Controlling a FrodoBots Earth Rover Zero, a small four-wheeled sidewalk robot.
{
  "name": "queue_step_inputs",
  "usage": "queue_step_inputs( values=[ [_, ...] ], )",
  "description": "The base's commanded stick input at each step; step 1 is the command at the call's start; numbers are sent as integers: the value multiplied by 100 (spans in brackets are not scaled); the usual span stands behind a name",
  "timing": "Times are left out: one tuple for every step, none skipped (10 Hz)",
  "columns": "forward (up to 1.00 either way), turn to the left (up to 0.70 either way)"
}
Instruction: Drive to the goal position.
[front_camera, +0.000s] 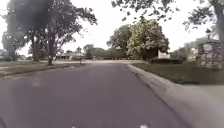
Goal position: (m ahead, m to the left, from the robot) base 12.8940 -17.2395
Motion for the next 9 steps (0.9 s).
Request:
queue_step_inputs(
  values=[
    [68, 0],
    [68, 0],
    [68, 0],
    [68, 0],
    [68, 0],
    [68, 0],
    [68, 0],
    [68, 0],
    [68, 0]
  ],
)
